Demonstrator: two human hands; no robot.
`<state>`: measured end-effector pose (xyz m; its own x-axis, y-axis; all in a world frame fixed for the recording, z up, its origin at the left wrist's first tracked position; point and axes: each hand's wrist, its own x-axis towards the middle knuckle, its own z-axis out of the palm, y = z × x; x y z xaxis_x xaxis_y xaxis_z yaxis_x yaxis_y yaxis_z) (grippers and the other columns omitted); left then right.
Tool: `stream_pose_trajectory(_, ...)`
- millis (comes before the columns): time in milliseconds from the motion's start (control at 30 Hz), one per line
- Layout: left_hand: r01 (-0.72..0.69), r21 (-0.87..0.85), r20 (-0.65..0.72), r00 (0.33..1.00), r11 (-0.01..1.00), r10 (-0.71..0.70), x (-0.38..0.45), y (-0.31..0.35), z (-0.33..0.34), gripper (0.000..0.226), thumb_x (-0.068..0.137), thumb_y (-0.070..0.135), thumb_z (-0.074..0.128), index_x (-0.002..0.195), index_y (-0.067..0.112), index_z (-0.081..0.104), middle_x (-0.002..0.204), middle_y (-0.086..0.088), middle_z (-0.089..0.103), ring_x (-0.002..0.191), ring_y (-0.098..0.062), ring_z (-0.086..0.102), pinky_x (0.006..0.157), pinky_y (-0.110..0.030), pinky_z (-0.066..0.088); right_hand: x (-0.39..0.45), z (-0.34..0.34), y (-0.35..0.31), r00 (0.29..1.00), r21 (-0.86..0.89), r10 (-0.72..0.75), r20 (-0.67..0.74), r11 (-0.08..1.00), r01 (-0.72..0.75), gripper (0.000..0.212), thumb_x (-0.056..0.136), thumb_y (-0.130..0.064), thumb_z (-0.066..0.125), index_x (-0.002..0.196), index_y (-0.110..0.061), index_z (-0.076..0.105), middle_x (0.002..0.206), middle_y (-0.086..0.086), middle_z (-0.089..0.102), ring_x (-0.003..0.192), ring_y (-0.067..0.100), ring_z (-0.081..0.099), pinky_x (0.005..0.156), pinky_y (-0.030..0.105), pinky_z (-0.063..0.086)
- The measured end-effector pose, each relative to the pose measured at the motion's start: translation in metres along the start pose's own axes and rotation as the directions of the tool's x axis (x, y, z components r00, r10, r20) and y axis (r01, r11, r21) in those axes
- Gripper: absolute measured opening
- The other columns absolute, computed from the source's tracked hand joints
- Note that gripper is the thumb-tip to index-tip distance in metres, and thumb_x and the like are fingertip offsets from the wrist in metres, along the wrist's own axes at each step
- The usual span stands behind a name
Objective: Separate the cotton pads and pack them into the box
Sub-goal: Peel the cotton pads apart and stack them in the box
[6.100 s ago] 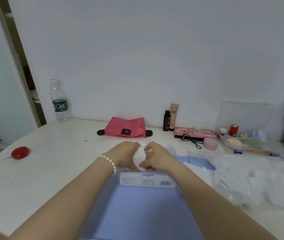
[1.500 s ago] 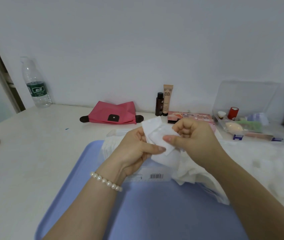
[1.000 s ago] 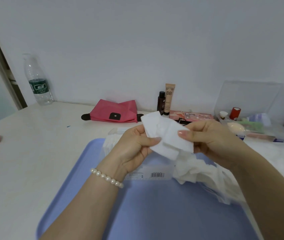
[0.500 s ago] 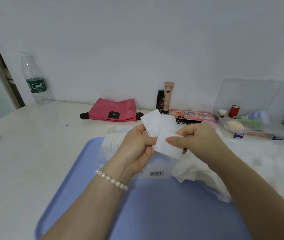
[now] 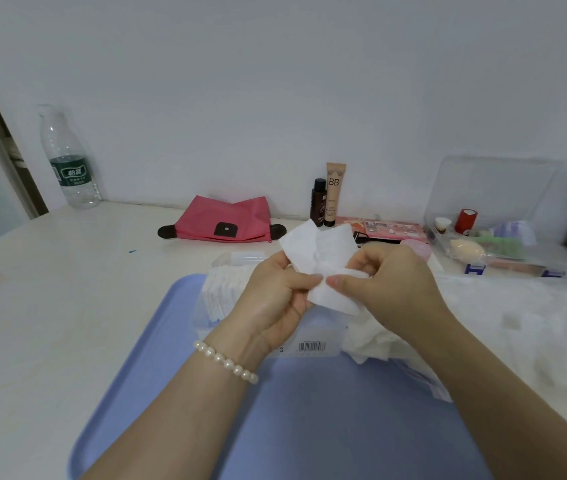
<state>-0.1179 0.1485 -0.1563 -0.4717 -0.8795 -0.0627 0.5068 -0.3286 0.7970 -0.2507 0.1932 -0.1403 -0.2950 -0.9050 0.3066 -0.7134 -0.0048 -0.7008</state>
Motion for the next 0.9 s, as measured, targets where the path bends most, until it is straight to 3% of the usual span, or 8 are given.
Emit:
stream_pose_trajectory(67,-0.003,-0.033,0.011,1.000,0.999,0.004,0.000,0.000,0.000,0.043,0.080,-0.025,0.038,0.117,-0.010,0.054,0.112,-0.029,0.063,0.087,-0.032,0.068,0.073,-0.035,0.059,-0.003,0.000,-0.002,0.993,-0.105,-0.107,-0.057,0.989,0.101,0.025,0.071,-0.032,0.076,0.076,-0.023,0.053,0.074,-0.011,0.054,0.071,0.011,0.048,0.058,0.026,0.036)
stream_pose_trajectory(167,-0.006,-0.069,0.039,0.999,0.998,0.009,-0.001,0.001,0.001,0.039,0.074,-0.016,0.049,0.112,-0.010,0.058,0.105,-0.026,0.065,0.084,-0.029,0.068,0.072,-0.035,0.058,-0.005,-0.001,-0.004,0.983,-0.106,-0.182,-0.004,0.978,0.181,0.024,0.074,-0.027,0.074,0.083,-0.024,0.052,0.077,-0.014,0.052,0.076,0.009,0.047,0.061,0.025,0.034)
stream_pose_trajectory(267,-0.018,-0.065,0.038,0.999,0.998,0.021,-0.002,0.001,0.002,0.030,0.077,0.000,0.059,0.107,-0.004,0.063,0.099,-0.021,0.069,0.082,-0.026,0.070,0.073,-0.035,0.059,-0.005,-0.001,-0.005,0.981,-0.091,-0.193,0.031,0.976,0.195,0.025,0.075,-0.027,0.074,0.081,-0.026,0.049,0.068,-0.015,0.045,0.065,0.001,0.042,0.058,0.023,0.030)
stream_pose_trajectory(467,-0.058,-0.091,-0.034,0.998,0.994,0.056,0.001,0.001,0.001,0.019,0.091,0.001,0.051,0.107,-0.001,0.062,0.097,-0.015,0.072,0.080,-0.022,0.071,0.063,-0.031,0.059,-0.003,-0.014,-0.013,0.987,-0.031,-0.125,0.100,0.991,0.129,0.029,0.069,-0.021,0.080,0.071,-0.030,0.053,0.067,-0.010,0.053,0.060,0.002,0.046,0.056,0.022,0.036)
stream_pose_trajectory(600,-0.120,0.076,-0.066,0.990,0.990,0.125,0.000,0.006,-0.003,0.014,0.088,0.000,0.056,0.099,0.005,0.063,0.093,-0.008,0.072,0.075,-0.017,0.071,0.055,-0.027,0.057,-0.001,-0.044,-0.017,0.978,0.192,-0.039,0.207,0.981,-0.001,0.015,0.062,-0.012,0.083,0.067,-0.021,0.071,0.067,0.004,0.070,0.062,0.015,0.063,0.065,0.029,0.053)
stream_pose_trajectory(733,-0.085,0.221,0.023,0.996,0.971,0.082,-0.002,0.007,-0.004,0.017,0.086,0.000,0.059,0.101,0.003,0.065,0.094,-0.010,0.073,0.081,-0.019,0.071,0.066,-0.034,0.060,0.006,-0.062,-0.008,0.960,0.552,-0.061,0.274,0.827,-0.105,0.015,0.052,-0.017,0.073,0.066,-0.017,0.076,0.076,0.001,0.074,0.068,0.011,0.068,0.062,0.018,0.055)
stream_pose_trajectory(800,-0.069,0.271,0.047,0.997,0.960,0.059,-0.003,0.003,-0.003,0.015,0.086,0.000,0.058,0.096,0.005,0.067,0.087,-0.007,0.074,0.077,-0.018,0.071,0.067,-0.034,0.060,0.008,-0.059,-0.004,0.946,0.596,-0.065,0.318,0.790,-0.146,0.015,0.053,-0.013,0.070,0.067,-0.014,0.076,0.076,0.002,0.074,0.067,0.013,0.069,0.058,0.020,0.055)
stream_pose_trajectory(900,-0.066,0.309,0.072,0.996,0.949,0.046,-0.004,0.002,-0.003,0.013,0.087,0.001,0.057,0.092,0.008,0.068,0.082,-0.005,0.074,0.073,-0.016,0.070,0.064,-0.032,0.060,0.008,-0.050,-0.001,0.935,0.493,-0.039,0.353,0.857,-0.150,0.017,0.056,-0.014,0.073,0.072,-0.010,0.074,0.073,0.008,0.073,0.065,0.018,0.067,0.061,0.028,0.058)
